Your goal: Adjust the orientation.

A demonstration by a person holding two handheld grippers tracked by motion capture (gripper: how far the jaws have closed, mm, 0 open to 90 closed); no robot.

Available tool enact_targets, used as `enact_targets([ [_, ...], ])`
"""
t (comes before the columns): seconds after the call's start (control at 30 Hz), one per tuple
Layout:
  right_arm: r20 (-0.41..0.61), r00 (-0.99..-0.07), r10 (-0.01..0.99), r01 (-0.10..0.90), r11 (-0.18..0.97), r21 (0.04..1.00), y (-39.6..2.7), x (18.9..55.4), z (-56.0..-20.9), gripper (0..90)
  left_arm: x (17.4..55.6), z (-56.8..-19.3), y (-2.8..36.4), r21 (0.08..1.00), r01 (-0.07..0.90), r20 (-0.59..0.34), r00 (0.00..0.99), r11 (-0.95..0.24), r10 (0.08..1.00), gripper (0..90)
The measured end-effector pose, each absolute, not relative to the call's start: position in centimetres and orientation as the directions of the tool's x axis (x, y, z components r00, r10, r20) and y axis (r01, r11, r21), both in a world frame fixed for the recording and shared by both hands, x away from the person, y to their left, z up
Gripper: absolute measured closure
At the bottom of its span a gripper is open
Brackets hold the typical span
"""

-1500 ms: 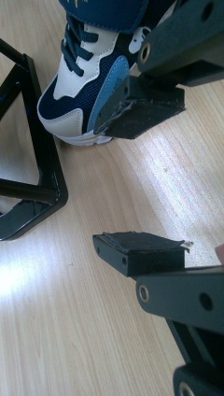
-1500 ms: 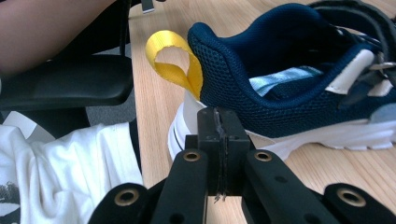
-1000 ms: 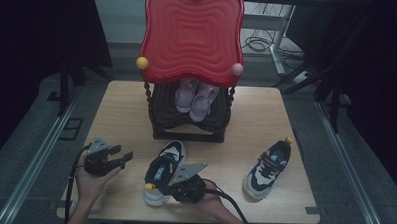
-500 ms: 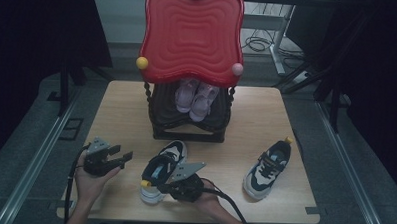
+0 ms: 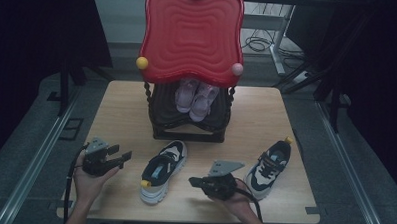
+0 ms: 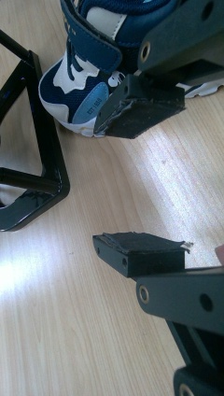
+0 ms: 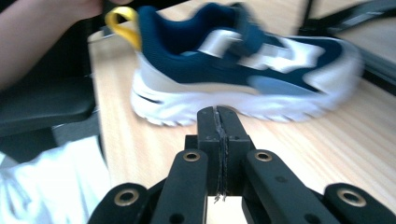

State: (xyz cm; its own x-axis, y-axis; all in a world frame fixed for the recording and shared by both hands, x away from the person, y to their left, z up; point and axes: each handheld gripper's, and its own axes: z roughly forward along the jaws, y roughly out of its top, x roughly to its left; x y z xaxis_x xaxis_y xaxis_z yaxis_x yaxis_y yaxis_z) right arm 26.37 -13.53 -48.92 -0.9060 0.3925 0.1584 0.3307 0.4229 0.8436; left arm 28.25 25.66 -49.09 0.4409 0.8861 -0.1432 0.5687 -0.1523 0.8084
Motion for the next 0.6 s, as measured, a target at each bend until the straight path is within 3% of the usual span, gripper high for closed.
enact_targets([
  [0.23, 0.15, -0.824, 0.546, 0.388, 0.351, 0.852, -20.4, 26.7, -48.5, 87.9, 28.4, -49.2, 25.7, 0.806, 0.571, -0.142, 0.44, -0.154, 0.887, 41.4],
  [0.6, 0.138, -0.711, 0.689, 0.439, 0.282, 0.853, -28.5, 25.8, -48.1, 88.0, 28.4, -49.0, 25.7, 0.81, 0.566, -0.141, 0.44, -0.152, 0.887, 41.4],
])
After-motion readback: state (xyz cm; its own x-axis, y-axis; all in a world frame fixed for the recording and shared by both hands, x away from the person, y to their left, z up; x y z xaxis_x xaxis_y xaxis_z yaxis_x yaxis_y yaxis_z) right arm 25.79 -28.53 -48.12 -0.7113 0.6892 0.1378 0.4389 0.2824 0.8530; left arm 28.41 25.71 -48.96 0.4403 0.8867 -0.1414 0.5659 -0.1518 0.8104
